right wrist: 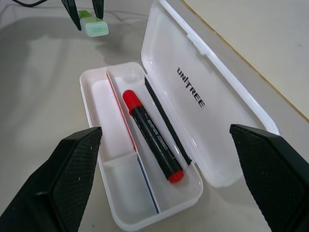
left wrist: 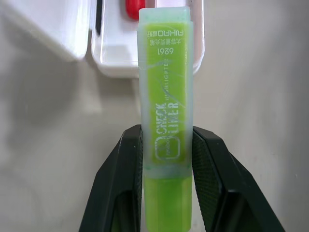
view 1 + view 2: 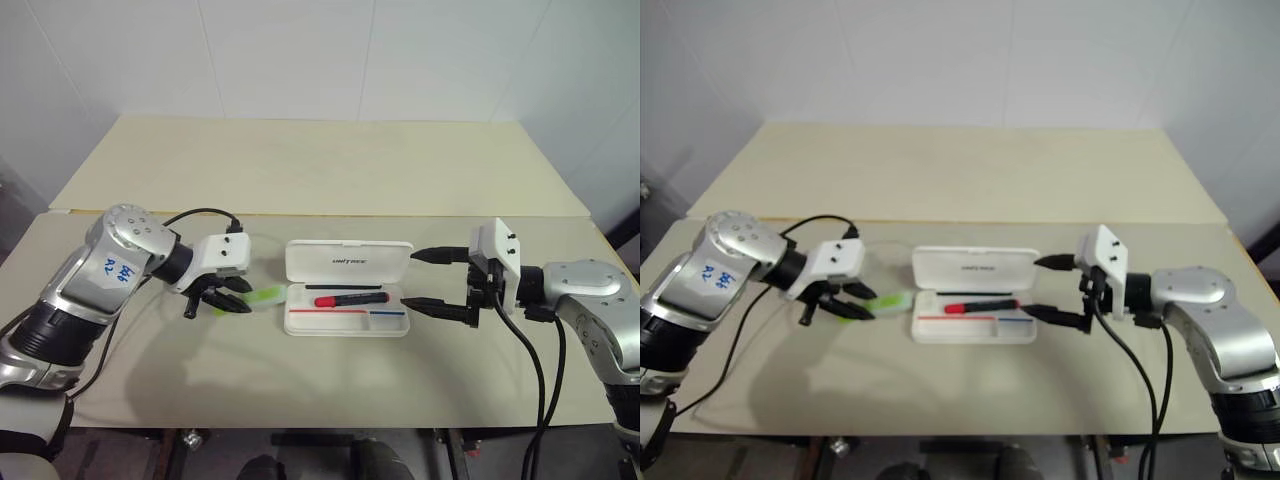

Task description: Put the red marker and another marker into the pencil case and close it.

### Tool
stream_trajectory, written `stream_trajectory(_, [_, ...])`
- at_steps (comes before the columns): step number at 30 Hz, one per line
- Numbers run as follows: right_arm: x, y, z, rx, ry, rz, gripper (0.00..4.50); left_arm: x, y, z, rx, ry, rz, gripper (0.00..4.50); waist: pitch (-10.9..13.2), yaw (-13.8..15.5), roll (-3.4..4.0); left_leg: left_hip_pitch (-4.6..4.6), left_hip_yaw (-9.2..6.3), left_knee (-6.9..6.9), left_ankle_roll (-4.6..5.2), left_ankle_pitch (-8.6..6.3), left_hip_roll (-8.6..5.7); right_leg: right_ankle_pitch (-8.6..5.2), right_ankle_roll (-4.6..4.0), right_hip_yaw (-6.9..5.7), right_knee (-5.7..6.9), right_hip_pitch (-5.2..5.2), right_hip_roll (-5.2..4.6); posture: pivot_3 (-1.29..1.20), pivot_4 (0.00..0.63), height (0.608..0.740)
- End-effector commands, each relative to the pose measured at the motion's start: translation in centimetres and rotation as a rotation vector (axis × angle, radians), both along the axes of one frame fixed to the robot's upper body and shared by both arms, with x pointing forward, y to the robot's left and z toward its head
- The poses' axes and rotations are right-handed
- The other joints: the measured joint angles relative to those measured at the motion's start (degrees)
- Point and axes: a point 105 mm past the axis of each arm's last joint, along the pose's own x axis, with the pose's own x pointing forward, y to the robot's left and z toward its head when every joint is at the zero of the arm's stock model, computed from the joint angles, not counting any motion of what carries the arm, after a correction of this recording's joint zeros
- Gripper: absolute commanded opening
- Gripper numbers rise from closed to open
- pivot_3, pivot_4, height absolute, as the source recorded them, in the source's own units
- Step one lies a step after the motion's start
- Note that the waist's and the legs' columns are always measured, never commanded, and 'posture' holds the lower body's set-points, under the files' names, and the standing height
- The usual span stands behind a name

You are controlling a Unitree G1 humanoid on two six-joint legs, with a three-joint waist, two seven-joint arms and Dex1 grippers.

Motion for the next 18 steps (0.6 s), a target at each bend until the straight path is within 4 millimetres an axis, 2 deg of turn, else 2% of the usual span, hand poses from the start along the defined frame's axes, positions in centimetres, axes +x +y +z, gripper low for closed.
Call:
stream_trajectory(1, [-0.6, -0.2, 1.2, 0.005, -0.057, -0.016, 4.5, 0.4, -1.5, 0.8, 0.012, -0.034, -0.037, 1.06, 0.0, 0.1, -0.01, 0.0, 0.0, 0.01, 0.0, 0.0, -0.04, 0.01, 0.01, 0.01, 0.0, 0.01, 0.01, 0.0, 0.15, 0.74])
stream_trajectory(18, [-1.2, -0.6, 1.1, 0.026, -0.063, -0.08, 4.5, 0.9, -7.2, 0.2, 0.01, -0.027, -0.15, 1.06, 0.0, 0.1, -0.04, 0.03, 0.03, 0.05, -0.09, 0.05, -0.03, 0.05, 0.07, 0.19, 0.03, 0.01, 0.15, 0.0, 0.15, 0.74])
